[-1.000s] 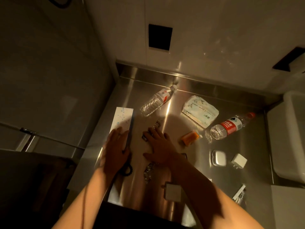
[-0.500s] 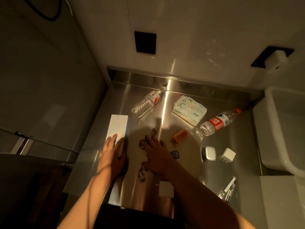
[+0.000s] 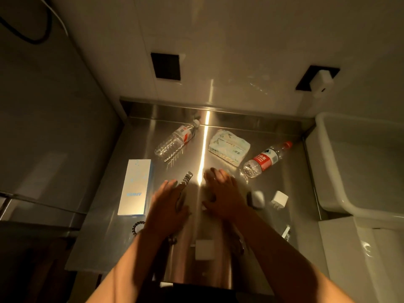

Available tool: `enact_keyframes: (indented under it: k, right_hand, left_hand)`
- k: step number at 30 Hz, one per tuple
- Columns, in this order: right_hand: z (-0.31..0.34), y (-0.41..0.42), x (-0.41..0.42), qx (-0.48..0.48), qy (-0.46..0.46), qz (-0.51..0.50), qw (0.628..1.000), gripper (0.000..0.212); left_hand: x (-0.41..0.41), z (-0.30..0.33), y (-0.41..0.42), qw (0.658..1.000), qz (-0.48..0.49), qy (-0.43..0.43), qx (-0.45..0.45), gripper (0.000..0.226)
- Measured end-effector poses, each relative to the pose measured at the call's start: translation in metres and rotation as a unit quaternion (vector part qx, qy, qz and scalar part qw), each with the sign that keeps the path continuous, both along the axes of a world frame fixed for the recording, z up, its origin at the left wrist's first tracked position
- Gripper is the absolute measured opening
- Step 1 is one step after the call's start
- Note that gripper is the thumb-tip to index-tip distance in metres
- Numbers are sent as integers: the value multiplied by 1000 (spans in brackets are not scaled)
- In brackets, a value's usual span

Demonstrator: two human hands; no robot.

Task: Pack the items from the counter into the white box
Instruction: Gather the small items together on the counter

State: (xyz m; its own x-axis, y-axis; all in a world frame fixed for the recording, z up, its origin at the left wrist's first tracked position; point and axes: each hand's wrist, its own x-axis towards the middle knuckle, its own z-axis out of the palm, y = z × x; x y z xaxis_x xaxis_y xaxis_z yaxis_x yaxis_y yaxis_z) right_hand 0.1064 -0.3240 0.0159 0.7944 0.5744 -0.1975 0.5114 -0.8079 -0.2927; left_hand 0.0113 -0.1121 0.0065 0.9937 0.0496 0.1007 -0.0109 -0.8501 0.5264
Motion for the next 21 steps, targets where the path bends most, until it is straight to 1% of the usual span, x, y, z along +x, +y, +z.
enact_keyframes:
  k: [2,4,6,9,10,12,17,21]
  right_hand:
    - [-1,-10,7,2,25,-16,1000,109]
    - [-5,-17,13,4,51,-26,998,113]
    - [-11,-23,16,-2,54,-24,998,112]
    - [-19,-27,13,-3,47,-21,999,105]
    - [-21,-27,11,1,48,-22,999,102]
    - [-23,-29,3,3,50,-20,999,95]
    - [-25,-34,-27,6,50,-32,998,85]
    - [-27,-40,-52,1,48,-43,998,83]
  left_hand:
    - [6,-2,-10,999,-25,25,-1,64]
    - [7,-9,-17,998,-27,53,1,74]
    - [7,-16,-20,995,-11,102,6,80]
    - [7,-27,-20,983,-16,174,47,83]
    - [5,-29,-21,983,-12,178,44,82]
    - [-1,-31,-23,987,-2,160,21,83]
    - [-27,-38,-30,990,-35,135,35,72]
    - [-52,-41,-38,991,-37,127,31,70]
